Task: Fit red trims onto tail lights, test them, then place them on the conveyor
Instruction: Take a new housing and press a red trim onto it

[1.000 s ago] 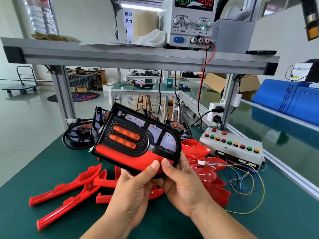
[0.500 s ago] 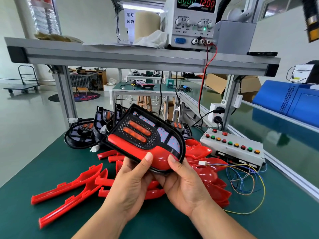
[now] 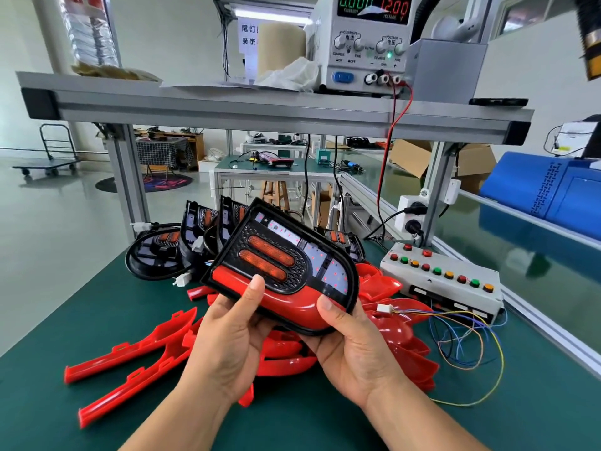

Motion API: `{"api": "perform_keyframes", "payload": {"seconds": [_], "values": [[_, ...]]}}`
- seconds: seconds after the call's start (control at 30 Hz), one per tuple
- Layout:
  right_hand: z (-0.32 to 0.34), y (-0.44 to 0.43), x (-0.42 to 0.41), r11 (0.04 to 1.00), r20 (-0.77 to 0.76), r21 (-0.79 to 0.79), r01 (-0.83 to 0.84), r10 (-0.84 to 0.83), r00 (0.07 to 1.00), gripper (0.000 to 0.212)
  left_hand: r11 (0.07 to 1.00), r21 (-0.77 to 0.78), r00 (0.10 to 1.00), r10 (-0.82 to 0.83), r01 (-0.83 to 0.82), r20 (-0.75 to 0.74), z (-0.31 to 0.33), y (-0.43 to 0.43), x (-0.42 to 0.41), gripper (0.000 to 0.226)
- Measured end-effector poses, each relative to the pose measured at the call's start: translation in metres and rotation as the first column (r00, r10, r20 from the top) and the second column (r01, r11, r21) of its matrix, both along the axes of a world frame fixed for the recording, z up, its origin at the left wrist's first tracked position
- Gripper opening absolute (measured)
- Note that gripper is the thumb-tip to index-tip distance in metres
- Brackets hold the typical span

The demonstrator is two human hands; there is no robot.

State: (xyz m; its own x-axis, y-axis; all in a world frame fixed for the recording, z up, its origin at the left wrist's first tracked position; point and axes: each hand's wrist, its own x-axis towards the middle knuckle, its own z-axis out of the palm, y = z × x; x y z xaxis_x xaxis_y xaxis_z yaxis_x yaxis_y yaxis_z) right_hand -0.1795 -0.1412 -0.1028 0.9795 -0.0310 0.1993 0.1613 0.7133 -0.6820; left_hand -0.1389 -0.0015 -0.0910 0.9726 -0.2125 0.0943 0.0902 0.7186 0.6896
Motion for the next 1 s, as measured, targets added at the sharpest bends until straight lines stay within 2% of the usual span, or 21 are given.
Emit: {"api": "perform_keyframes", "payload": {"seconds": [0.17,0.33,0.5,0.57,0.7,0.8,0.87,0.9,0.97,1.0], "values": [[0.000,0.000,0.000,0.999,-0.022,-0.012,-0.044,0.044,0.999,0.035,0.999,-0.033,1.000,0.008,-0.008,-0.002,-0.001,0.001,-0.001,0.050],[0.002,0.001,0.001,1.000,0.017,-0.020,-0.021,0.021,1.000,0.043,0.999,-0.032,0.999,0.034,-0.033,0.012,0.000,0.002,0.001,0.040],[0.002,-0.001,0.002,0.998,0.011,-0.054,-0.018,0.018,1.000,0.045,0.999,-0.029,1.000,0.017,-0.017,0.008,0.002,0.003,-0.002,0.051],[0.003,-0.004,0.002,0.997,0.016,-0.069,-0.025,0.026,1.000,0.046,1.000,-0.013,0.999,-0.018,0.019,0.038,0.003,0.003,-0.002,0.050],[0.007,-0.011,0.001,0.993,0.042,-0.074,-0.094,0.097,0.994,0.080,0.998,0.031,0.995,-0.061,0.059,0.077,0.002,0.004,0.000,0.048],[0.009,-0.011,-0.001,0.995,-0.002,-0.043,-0.087,0.087,0.996,0.088,0.991,0.069,0.988,-0.117,0.111,0.096,0.002,0.006,0.001,0.054],[0.010,-0.014,0.000,1.000,-0.071,-0.001,0.002,-0.002,0.997,0.075,0.959,0.183,0.965,-0.239,0.217,0.109,0.006,0.015,0.001,0.066],[0.011,-0.017,0.001,0.998,-0.101,0.030,0.048,-0.045,0.994,0.066,0.916,0.307,0.947,-0.303,0.259,0.107,0.011,0.024,0.002,0.067],[0.014,-0.026,0.002,0.985,-0.152,0.124,0.118,-0.098,0.984,0.057,0.758,0.619,0.937,-0.335,0.205,0.100,0.020,0.047,0.010,0.046],[0.015,-0.030,0.002,0.974,-0.165,0.170,0.147,-0.119,0.979,0.053,0.666,0.742,0.961,-0.248,0.077,0.123,0.022,0.060,0.017,0.031]]}}
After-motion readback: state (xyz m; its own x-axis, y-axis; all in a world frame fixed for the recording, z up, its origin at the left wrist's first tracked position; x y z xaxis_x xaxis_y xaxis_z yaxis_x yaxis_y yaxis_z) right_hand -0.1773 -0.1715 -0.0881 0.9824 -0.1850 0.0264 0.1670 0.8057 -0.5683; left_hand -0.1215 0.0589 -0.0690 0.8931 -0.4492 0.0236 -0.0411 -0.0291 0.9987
